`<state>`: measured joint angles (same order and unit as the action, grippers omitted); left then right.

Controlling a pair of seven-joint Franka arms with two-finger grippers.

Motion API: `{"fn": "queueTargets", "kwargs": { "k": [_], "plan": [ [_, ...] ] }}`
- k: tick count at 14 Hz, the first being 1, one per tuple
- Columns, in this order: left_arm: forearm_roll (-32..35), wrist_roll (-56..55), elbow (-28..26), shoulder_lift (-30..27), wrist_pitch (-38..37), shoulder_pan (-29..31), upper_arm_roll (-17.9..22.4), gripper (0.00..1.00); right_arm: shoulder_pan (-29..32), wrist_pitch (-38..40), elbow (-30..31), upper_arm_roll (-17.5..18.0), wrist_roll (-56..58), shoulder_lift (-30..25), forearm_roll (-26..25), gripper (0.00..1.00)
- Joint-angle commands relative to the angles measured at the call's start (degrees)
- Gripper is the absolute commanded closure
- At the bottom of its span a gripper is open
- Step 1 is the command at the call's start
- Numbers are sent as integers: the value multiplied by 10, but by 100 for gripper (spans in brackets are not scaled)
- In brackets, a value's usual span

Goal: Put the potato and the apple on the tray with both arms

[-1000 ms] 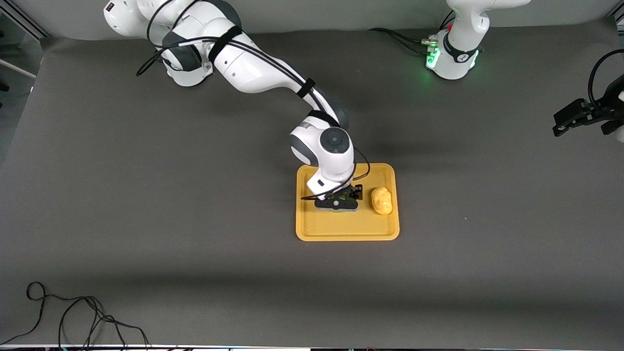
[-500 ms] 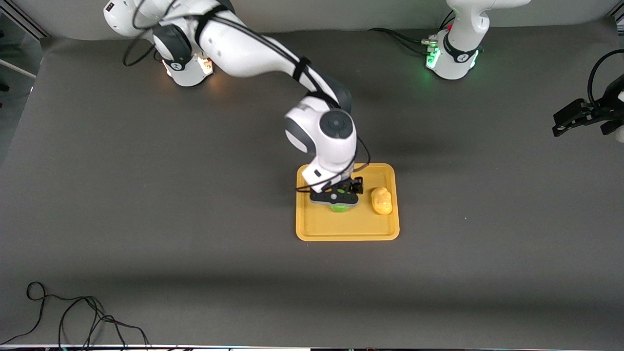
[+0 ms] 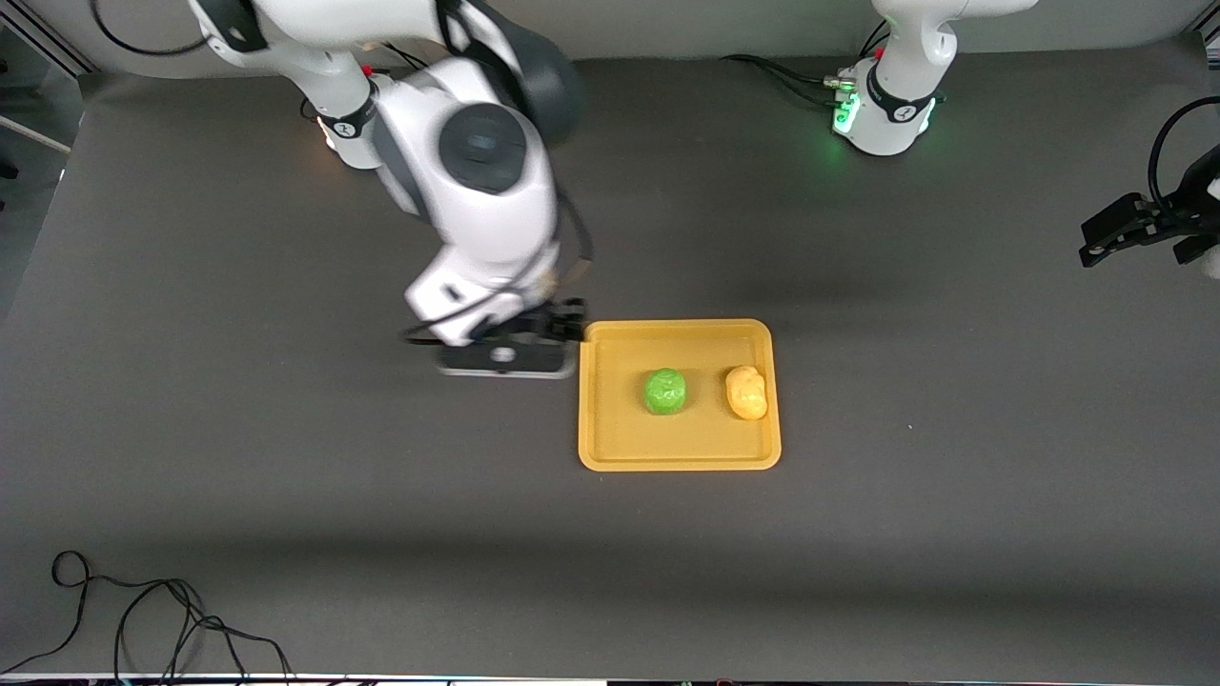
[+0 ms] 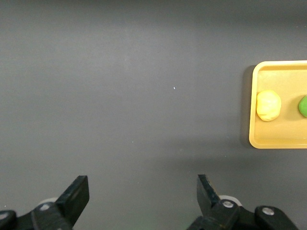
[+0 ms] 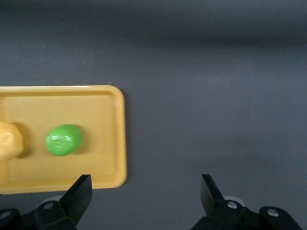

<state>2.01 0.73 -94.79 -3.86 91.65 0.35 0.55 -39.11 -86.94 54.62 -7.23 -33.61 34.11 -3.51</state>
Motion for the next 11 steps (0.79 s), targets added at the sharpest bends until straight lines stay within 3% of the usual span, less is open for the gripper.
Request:
{"fn": "queueTargets", "kwargs": {
  "k": [1, 3, 7, 9, 11],
  "plan": [
    [-6, 10, -4, -5, 5, 2, 0, 0, 33, -4, 155, -11, 89, -130, -9, 0],
    [-6, 10, -4, -5, 5, 2, 0, 0, 86, -11, 231, -9, 135, -203, -4, 0],
    [-6, 10, -4, -5, 6, 2, 0, 0, 207, -27, 325, -4, 252, -293, 18, 0],
    [-6, 10, -5, -5, 6, 3, 0, 0, 254, -29, 346, 1, 297, -313, 20, 0],
    [-6, 10, -5, -5, 5, 2, 0, 0, 328, -26, 349, 40, 328, -320, 20, 0]
  ]
}}
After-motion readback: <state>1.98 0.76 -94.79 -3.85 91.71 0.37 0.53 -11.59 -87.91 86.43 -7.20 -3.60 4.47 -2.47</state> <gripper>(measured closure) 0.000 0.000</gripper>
